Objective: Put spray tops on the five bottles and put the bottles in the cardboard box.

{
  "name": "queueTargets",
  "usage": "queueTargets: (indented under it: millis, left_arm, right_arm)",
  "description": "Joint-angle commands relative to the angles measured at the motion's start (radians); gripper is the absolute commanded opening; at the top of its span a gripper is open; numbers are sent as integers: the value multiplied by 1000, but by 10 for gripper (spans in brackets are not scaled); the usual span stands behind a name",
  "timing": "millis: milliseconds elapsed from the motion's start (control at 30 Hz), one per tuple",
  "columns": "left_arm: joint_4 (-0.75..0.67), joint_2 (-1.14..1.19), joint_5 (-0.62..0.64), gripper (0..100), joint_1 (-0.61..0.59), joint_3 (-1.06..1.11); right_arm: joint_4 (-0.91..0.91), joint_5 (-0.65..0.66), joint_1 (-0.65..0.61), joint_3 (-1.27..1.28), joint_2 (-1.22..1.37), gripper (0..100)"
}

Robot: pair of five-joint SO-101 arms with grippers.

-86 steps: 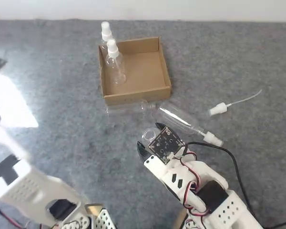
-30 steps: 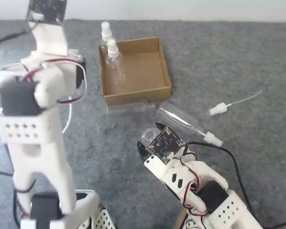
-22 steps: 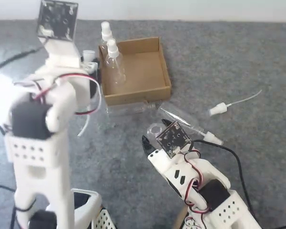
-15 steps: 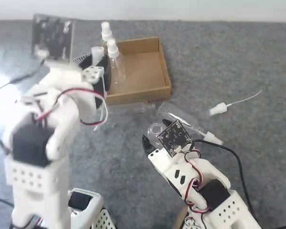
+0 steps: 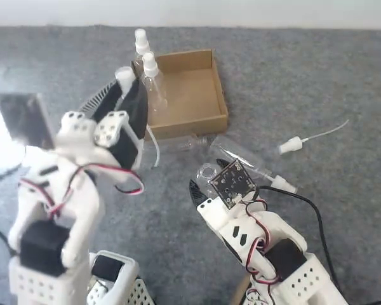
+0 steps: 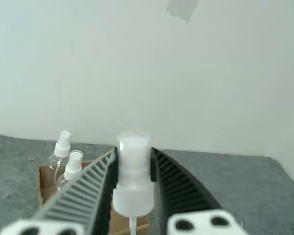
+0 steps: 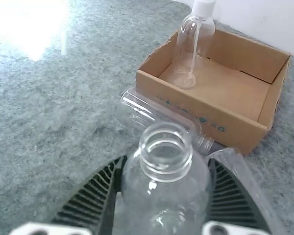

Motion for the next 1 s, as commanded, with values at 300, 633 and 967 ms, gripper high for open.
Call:
queueTargets:
  millis: [300, 633, 967]
  left_arm:
    - [-178, -356, 14, 10, 160, 254]
    - [-215, -358, 14, 10, 293, 305]
    - [-281, -356, 11, 10, 362, 335]
  right_arm:
    - [-22, -9, -87, -40, -18, 195]
    - [-22, -9, -87, -40, -18, 195]
    - [-22, -9, -87, -40, -18, 195]
